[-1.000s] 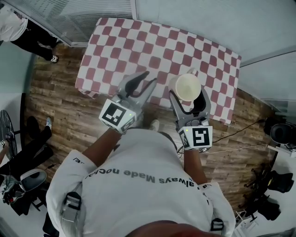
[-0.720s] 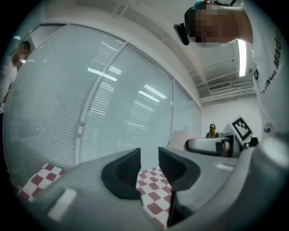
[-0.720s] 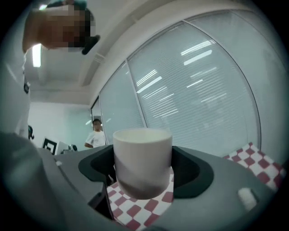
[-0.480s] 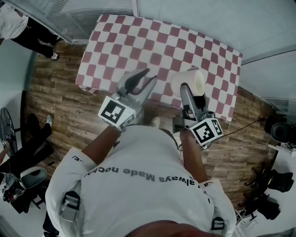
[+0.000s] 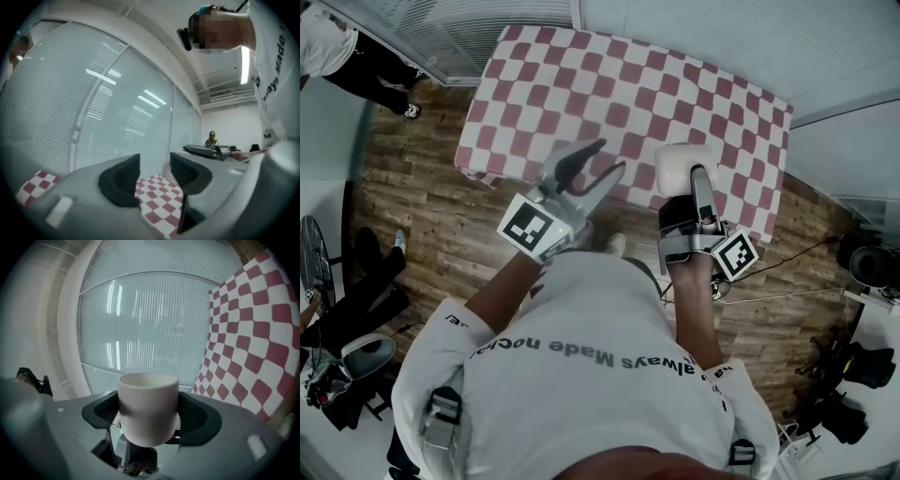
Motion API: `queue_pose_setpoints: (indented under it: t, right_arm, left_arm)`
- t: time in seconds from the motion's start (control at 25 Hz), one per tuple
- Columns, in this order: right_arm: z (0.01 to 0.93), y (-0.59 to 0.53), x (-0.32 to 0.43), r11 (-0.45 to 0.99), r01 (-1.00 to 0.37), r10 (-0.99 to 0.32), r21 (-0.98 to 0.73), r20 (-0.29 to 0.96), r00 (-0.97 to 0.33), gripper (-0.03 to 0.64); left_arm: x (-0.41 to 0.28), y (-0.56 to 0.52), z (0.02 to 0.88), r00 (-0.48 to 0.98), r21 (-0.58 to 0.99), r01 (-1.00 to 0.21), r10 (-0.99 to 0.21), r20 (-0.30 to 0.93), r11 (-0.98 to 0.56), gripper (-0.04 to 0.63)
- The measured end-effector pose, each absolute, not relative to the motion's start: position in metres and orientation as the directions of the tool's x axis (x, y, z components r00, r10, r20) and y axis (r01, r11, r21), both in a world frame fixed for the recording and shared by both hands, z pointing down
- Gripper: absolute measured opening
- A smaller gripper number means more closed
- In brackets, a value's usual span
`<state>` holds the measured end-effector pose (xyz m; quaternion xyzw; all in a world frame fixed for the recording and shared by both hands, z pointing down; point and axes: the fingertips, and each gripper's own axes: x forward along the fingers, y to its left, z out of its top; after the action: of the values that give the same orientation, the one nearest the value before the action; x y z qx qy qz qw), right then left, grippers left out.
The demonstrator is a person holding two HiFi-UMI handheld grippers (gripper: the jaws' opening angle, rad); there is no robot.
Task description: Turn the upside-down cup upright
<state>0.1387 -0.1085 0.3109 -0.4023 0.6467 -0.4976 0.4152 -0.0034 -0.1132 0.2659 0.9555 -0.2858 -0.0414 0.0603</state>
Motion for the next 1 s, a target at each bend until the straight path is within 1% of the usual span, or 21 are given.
queue_pose_setpoints:
  t: [0.08, 0.16, 0.28, 0.36, 0.52, 0.76, 0.92, 1.0]
  right_arm:
    - [0.309, -0.107, 0.140, 0.184, -0.109, -0.934, -0.977, -0.139, -0.330, 0.391]
    - [0.309, -0.105, 0.139, 0.186, -0.108, -0.933, -0.977, -0.141, -0.331, 0.391]
    - [0.310, -0.102, 0.133, 0.183, -0.094, -0.930, -0.979, -0.142, -0.338, 0.391]
    - [0.311, -0.101, 0.129, 0.180, -0.082, -0.929, -0.980, -0.142, -0.343, 0.391]
    - [0.312, -0.100, 0.124, 0.173, -0.061, -0.926, -0.983, -0.141, -0.351, 0.391]
    - [0.313, -0.099, 0.118, 0.166, -0.031, -0.923, -0.986, -0.144, -0.357, 0.391]
    - [0.313, -0.098, 0.114, 0.162, -0.005, -0.921, -0.987, -0.149, -0.360, 0.391]
    - [0.314, -0.097, 0.113, 0.160, 0.005, -0.920, -0.987, -0.151, -0.361, 0.391]
  left_arm:
    - [0.004, -0.101, 0.260, 0.869, 0.119, -0.478, -0.489, -0.079, -0.870, 0.295]
    - [0.014, -0.091, 0.263, 0.899, 0.104, -0.427, -0.434, -0.062, -0.898, 0.361]
    - [0.031, -0.082, 0.276, 0.927, 0.085, -0.374, -0.376, -0.005, -0.924, 0.419]
    - [0.042, -0.078, 0.281, 0.939, 0.074, -0.344, -0.345, 0.007, -0.936, 0.439]
    - [0.060, -0.075, 0.284, 0.951, 0.051, -0.308, -0.309, 0.002, -0.950, 0.457]
    - [0.075, -0.078, 0.295, 0.960, -0.027, -0.275, -0.276, 0.044, -0.961, 0.457]
    - [0.081, -0.080, 0.298, 0.961, -0.033, -0.271, -0.272, 0.049, -0.962, 0.455]
    - [0.082, -0.080, 0.299, 0.962, -0.046, -0.267, -0.269, 0.047, -0.963, 0.443]
